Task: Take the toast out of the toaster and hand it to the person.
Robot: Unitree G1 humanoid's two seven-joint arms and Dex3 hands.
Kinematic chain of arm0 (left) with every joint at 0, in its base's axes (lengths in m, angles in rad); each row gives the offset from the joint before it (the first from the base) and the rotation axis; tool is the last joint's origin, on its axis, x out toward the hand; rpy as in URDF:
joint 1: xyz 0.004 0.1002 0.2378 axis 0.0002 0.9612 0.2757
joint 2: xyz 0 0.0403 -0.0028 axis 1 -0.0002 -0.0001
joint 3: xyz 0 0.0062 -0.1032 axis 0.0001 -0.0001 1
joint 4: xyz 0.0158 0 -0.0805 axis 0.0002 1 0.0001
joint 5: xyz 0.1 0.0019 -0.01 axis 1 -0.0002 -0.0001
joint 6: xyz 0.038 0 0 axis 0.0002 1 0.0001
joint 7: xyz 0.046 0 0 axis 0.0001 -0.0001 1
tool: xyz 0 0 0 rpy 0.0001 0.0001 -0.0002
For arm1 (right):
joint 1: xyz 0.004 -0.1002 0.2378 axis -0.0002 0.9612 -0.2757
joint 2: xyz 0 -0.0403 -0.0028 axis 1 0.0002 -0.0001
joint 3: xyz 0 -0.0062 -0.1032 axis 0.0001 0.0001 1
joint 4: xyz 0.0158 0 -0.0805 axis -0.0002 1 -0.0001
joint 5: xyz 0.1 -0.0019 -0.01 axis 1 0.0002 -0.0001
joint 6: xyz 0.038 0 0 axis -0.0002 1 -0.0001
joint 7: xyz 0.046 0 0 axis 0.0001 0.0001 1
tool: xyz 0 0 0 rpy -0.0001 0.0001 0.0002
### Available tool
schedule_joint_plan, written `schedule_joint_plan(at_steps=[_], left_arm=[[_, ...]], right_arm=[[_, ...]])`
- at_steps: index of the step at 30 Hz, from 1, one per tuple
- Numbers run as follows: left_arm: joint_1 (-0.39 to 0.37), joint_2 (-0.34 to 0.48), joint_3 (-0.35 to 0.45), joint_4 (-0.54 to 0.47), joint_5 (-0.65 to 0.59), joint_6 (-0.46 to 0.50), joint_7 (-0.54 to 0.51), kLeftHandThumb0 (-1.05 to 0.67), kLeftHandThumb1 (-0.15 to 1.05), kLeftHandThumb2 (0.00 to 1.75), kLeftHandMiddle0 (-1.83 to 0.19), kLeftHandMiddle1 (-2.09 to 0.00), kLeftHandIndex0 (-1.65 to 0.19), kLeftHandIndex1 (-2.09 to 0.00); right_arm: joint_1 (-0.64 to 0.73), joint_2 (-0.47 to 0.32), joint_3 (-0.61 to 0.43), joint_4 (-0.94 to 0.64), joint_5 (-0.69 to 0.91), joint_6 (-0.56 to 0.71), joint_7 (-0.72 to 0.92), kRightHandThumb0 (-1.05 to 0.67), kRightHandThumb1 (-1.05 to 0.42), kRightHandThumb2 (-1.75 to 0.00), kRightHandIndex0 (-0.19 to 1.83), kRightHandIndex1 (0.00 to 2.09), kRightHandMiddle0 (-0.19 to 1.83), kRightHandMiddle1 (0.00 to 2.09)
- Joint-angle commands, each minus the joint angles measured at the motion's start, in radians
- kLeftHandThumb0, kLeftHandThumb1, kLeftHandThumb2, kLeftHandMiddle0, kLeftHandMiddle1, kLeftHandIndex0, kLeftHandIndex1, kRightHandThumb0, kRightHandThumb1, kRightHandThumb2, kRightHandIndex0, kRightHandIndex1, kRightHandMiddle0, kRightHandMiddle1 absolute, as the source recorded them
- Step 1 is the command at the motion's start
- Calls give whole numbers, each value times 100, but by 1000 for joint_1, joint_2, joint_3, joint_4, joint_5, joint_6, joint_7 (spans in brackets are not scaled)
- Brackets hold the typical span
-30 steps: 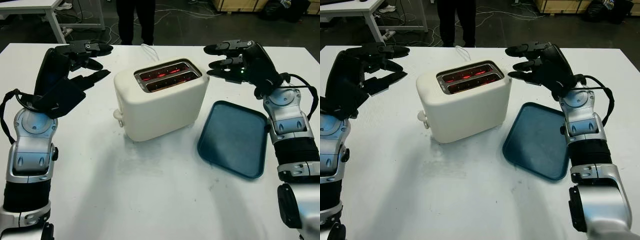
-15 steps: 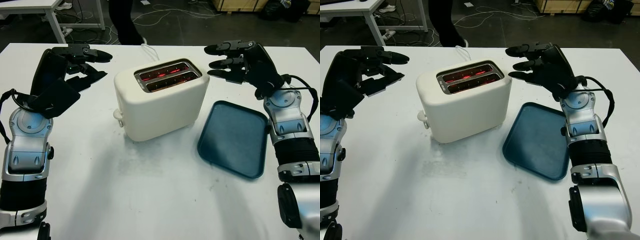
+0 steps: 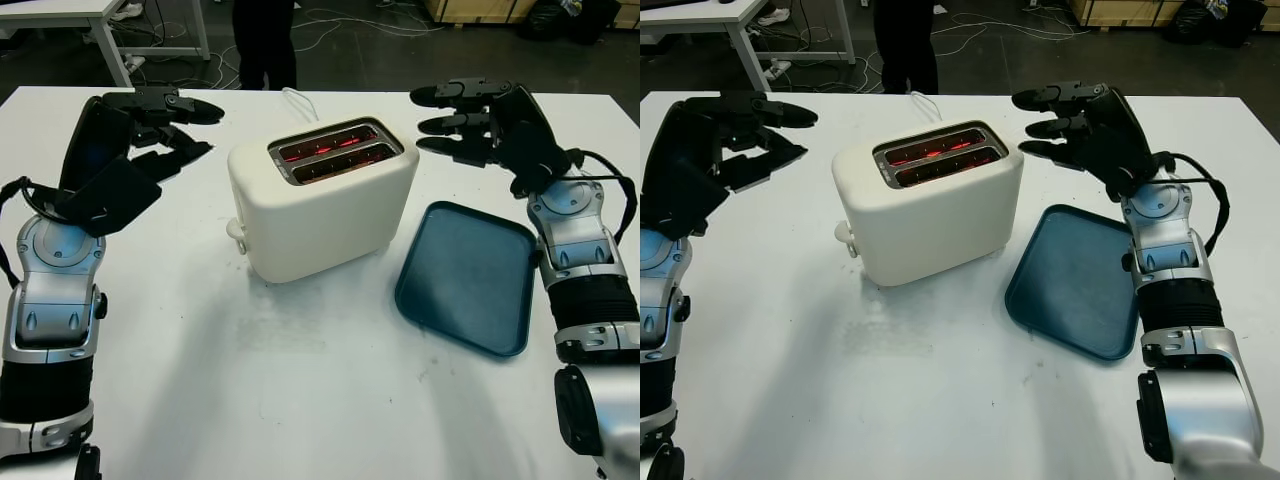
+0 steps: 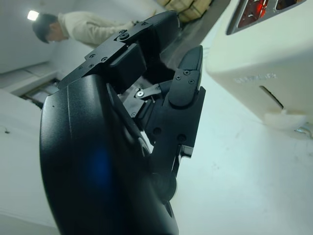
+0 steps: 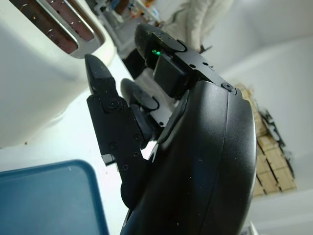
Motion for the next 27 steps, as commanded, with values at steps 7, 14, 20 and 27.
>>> schedule_joint_plan(at_steps=[7,14,20,27], left_arm=[[-4,4,2,5,4,-36,15,-5,85,0,-74,-97,-90,-32],[-4,3,1,-2,11,-25,19,-4,85,0,-72,-96,-89,-33],[-7,-3,4,14,-1,-50,17,-4,85,0,-73,-98,-89,-35],[-3,-1,3,-3,4,-25,18,-4,85,0,-70,-98,-87,-36]], right_arm=[[-13,-1,-7,6,1,-7,-13,-15,-86,-1,95,5,90,2],[-15,-4,-6,1,-1,0,-12,-17,-86,0,96,6,91,2],[-9,-11,-10,0,-2,-20,-15,-19,-86,0,98,6,92,2],[-15,-4,-10,11,1,-15,-17,-19,-86,0,98,6,92,2]])
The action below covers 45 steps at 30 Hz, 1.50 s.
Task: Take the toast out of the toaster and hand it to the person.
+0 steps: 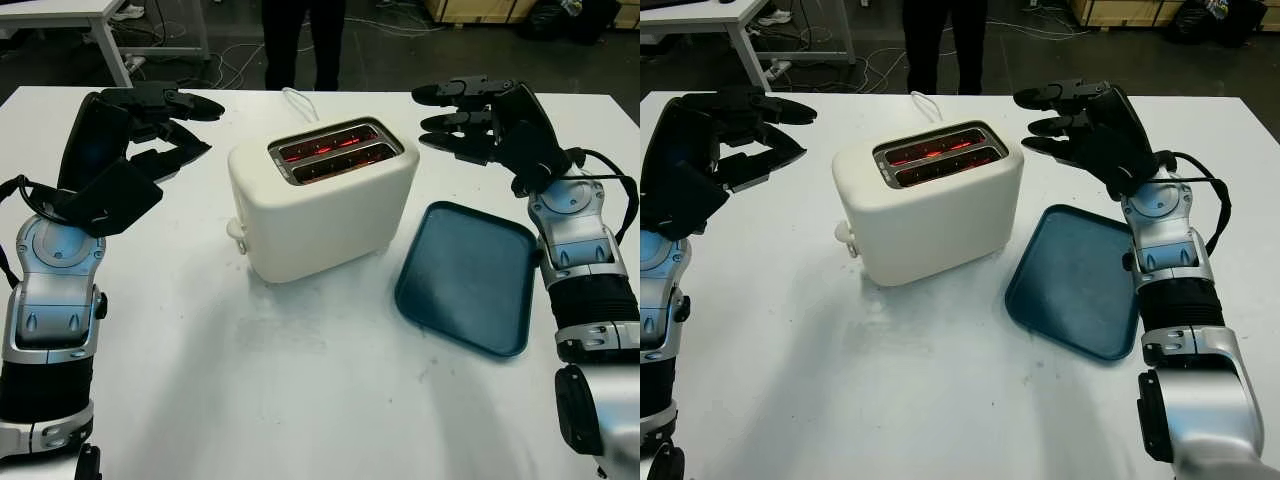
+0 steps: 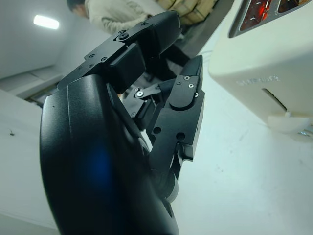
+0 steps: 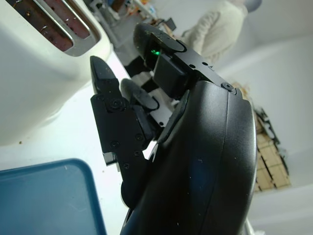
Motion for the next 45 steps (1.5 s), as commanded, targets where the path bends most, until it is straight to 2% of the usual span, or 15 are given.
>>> schedule_joint_plan(at_steps=[1,9,20,25,32,38,45], left_arm=[[-2,0,3,-10,3,3,10,-4,85,0,-70,-98,-87,-36],[0,-2,7,-3,-9,-15,7,-2,85,0,-71,-99,-87,-38],[-13,3,0,38,0,-73,4,-1,83,0,-75,-99,-89,-41],[-16,-1,-3,30,2,-50,6,-2,83,0,-74,-98,-88,-42],[-18,-5,-6,14,3,-26,6,0,83,0,-73,-99,-86,-44],[-16,-4,-2,22,0,-43,6,1,83,0,-73,-100,-86,-45],[-14,0,0,20,2,-45,6,-1,83,0,-74,-100,-85,-47]], right_arm=[[-12,-3,-8,8,4,-14,-10,-18,-86,0,98,6,92,2],[-5,-7,-8,-2,4,-8,-6,-14,-86,0,97,5,91,1],[-12,-6,1,7,-9,-14,-12,-17,-85,0,98,5,92,1],[-11,4,-9,4,2,2,-9,-20,-83,0,99,5,93,1],[-8,4,-13,11,7,-16,-5,-7,-81,0,98,4,91,0],[-10,1,-14,-6,1,3,-14,-6,-80,0,98,4,91,0],[-96,4,-33,20,52,-46,26,-8,-77,0,99,5,88,1]])
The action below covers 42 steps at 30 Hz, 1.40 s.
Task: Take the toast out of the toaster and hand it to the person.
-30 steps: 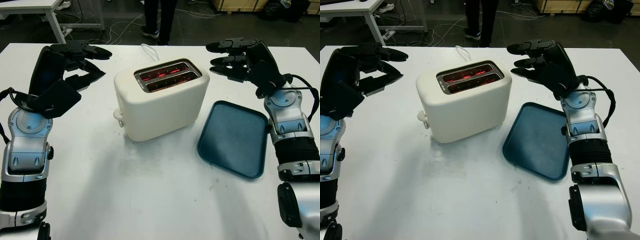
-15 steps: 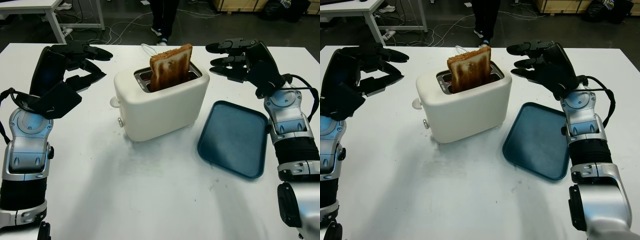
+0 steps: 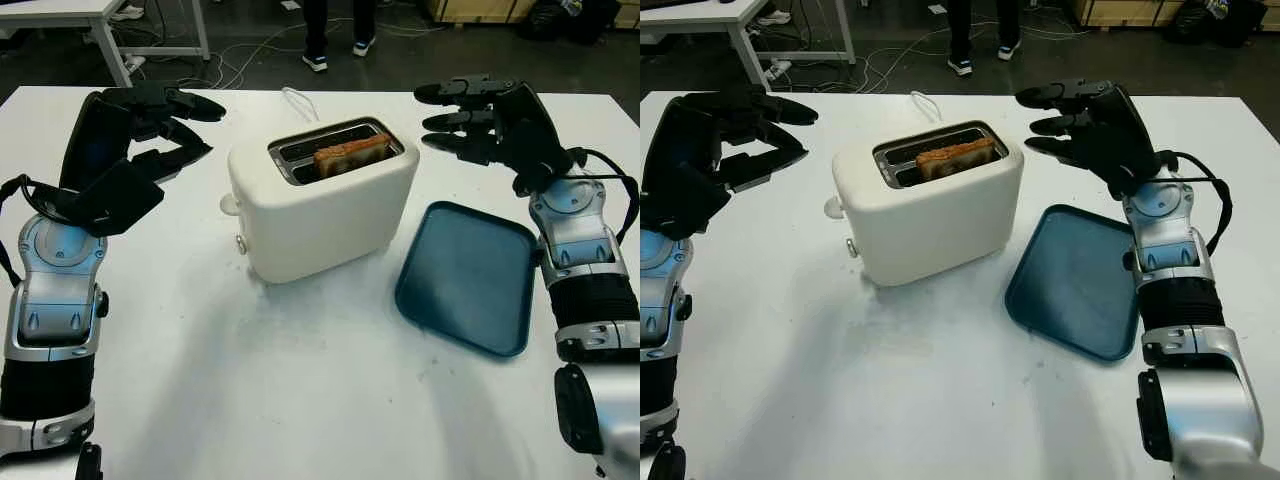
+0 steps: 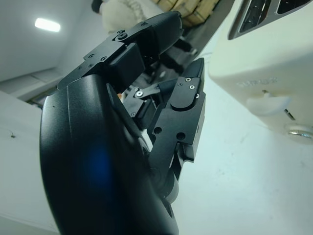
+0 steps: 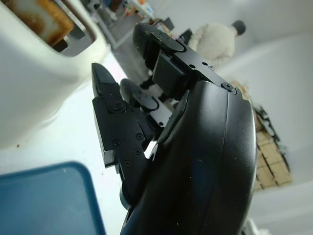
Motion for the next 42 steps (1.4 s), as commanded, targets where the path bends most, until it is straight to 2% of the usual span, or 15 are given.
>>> schedule_joint_plan(at_steps=[1,4,6,9,11,13,20,23,27,29,32,33,38,42], left_arm=[[-8,1,2,0,-5,-12,4,-1,83,0,-74,-100,-85,-47],[-8,1,3,-5,-8,0,3,-1,83,0,-73,-100,-85,-48],[-6,1,3,-8,-4,0,5,-1,83,0,-73,-100,-84,-48],[-4,-3,3,-20,-4,19,9,-1,83,0,-73,-100,-83,-48],[-3,-1,3,-19,-1,12,10,-1,83,0,-73,-100,-83,-48],[-2,-1,3,-18,-1,11,11,-1,83,0,-73,-99,-83,-48],[4,-1,7,-23,-2,15,11,-2,83,0,-73,-99,-82,-49],[1,-1,7,-22,-5,18,9,-2,83,0,-73,-98,-82,-49],[-4,9,2,-4,3,-10,4,-2,83,0,-74,-99,-83,-50],[-6,4,0,-10,4,3,7,-1,83,0,-75,-99,-83,-50],[-6,0,0,-19,2,21,7,-1,83,0,-74,-98,-82,-51],[-6,1,0,-18,1,19,6,-2,83,0,-74,-98,-82,-51],[-10,4,0,3,-3,-15,3,-1,82,0,-75,-99,-83,-52],[-10,2,-2,1,-2,-10,3,-1,82,0,-76,-99,-83,-53]], right_arm=[[-67,-2,7,-1,-1,-44,1,-7,-75,0,101,6,90,2],[-136,-4,29,-6,-14,-48,19,-12,-70,0,105,8,93,3],[-181,-5,51,-16,-20,-29,47,-28,-66,-1,105,8,94,4],[-242,-8,102,-12,-62,-57,82,-39,-65,0,106,10,96,5],[-266,-4,142,-45,-102,-33,98,-43,-65,0,107,11,98,5],[-278,6,177,-84,-138,4,109,-42,-64,0,108,13,100,6],[-278,20,295,-132,-243,5,168,-24,-64,-1,105,19,100,6],[-273,26,333,-141,-282,14,193,-26,-64,-1,102,20,97,4],[-258,14,384,-123,-346,-57,190,-35,-64,-1,102,24,97,3],[-244,15,392,-114,-355,-76,185,-35,-63,0,100,28,99,4],[-234,11,394,-92,-360,-116,174,-32,-63,0,86,56,100,3],[-233,10,394,-87,-362,-118,174,-31,-63,0,83,60,100,2],[-231,6,390,-84,-378,-94,187,-28,-65,0,74,71,97,1],[-231,1,390,-69,-390,-101,182,-25,-65,0,73,72,98,1]])
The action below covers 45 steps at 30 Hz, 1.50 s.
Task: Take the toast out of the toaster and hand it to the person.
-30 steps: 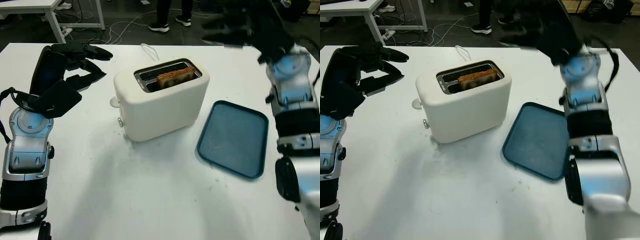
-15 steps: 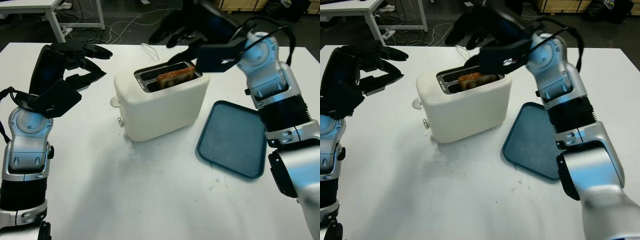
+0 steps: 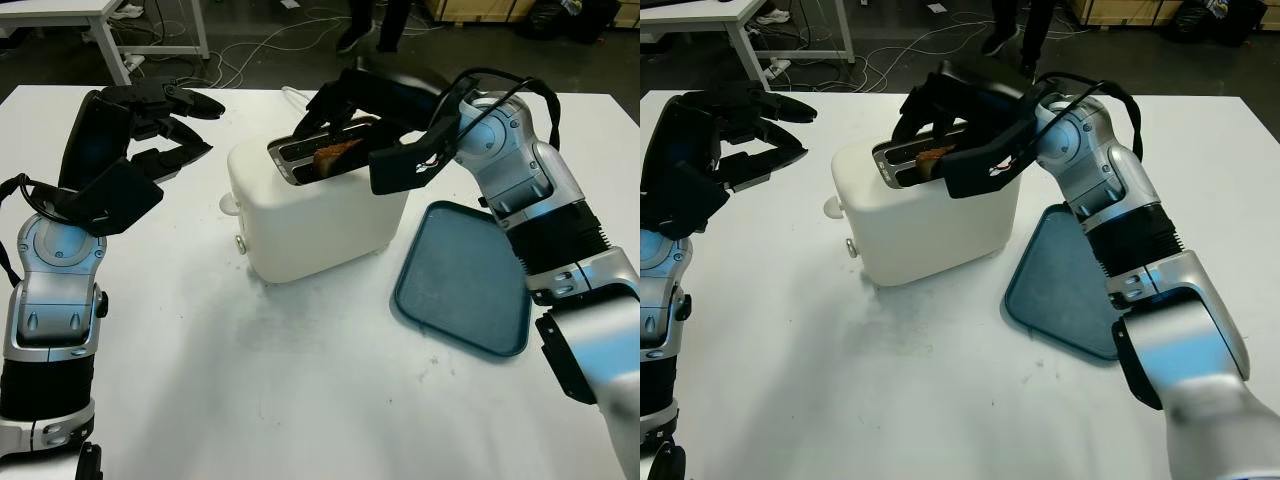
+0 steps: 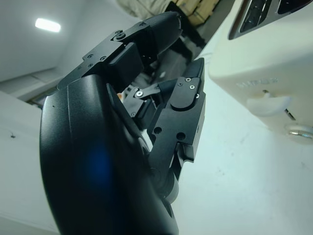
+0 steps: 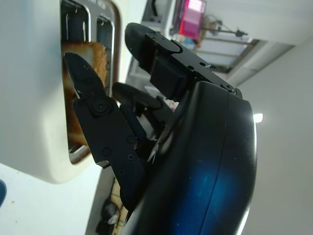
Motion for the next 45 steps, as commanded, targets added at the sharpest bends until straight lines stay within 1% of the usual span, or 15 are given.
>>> schedule_joint_plan(at_steps=[1,5,14,20,21,23,24,25,27,28,31,33,37,43,45], left_arm=[[-10,0,-2,-3,-3,-1,3,-1,82,0,-76,-99,-83,-53],[-7,2,-2,-4,-1,-3,3,-2,83,0,-74,-99,-82,-53],[-5,5,-2,2,5,-24,3,-3,83,0,-77,-99,-82,-54],[-2,1,1,-16,4,5,6,-3,83,0,-75,-97,-81,-53],[-1,2,2,-13,4,1,5,-3,83,0,-75,-98,-81,-53],[-1,3,2,-10,4,-4,6,-3,83,0,-75,-98,-81,-53],[-1,2,3,-7,3,-10,6,-3,83,0,-75,-98,-81,-54],[-1,3,2,-2,3,-19,7,-3,83,0,-75,-98,-81,-54],[-2,3,1,3,4,-29,7,-4,83,0,-75,-98,-81,-54],[-2,1,1,1,2,-24,7,-4,83,0,-75,-99,-81,-54],[0,-4,2,-12,0,0,8,-3,83,0,-74,-98,-80,-54],[0,-2,2,-7,2,-12,8,-3,83,0,-75,-99,-80,-55],[0,-2,3,2,0,-23,9,-3,83,0,-76,-99,-81,-56],[2,-2,4,-3,-4,-16,9,-2,83,0,-75,-99,-80,-56],[2,-2,3,2,-4,-24,10,-2,83,0,-75,-99,-80,-56]], right_arm=[[7,-13,1,12,-13,3,-2,-24,-65,0,72,72,98,1],[6,-14,5,28,-29,15,2,-21,-68,-1,70,67,96,0],[15,-23,-1,66,-37,19,-5,-13,-69,-1,76,61,96,0],[8,-51,9,70,-59,26,16,-21,-69,-1,85,58,98,1],[8,-56,12,65,-65,29,19,-22,-70,-1,88,60,98,1],[8,-62,20,61,-77,35,26,-22,-70,0,87,89,100,2],[8,-62,23,63,-79,38,32,-23,-69,0,86,100,102,2],[6,-61,25,65,-78,42,43,-24,-70,0,89,89,106,3],[6,-58,27,66,-76,56,64,-25,-71,0,100,59,112,3],[5,-57,29,65,-75,63,76,-25,-72,0,105,49,114,4],[0,-53,41,54,-80,100,119,-27,-74,-1,109,42,116,3],[-2,-49,51,43,-86,137,147,-30,-75,-1,106,48,117,3],[-3,-49,85,58,-105,122,147,-36,-73,0,96,76,117,2],[12,-16,106,96,-83,116,137,-37,-71,0,92,76,112,0],[17,-6,110,102,-76,113,139,-38,-71,0,93,82,110,0]])
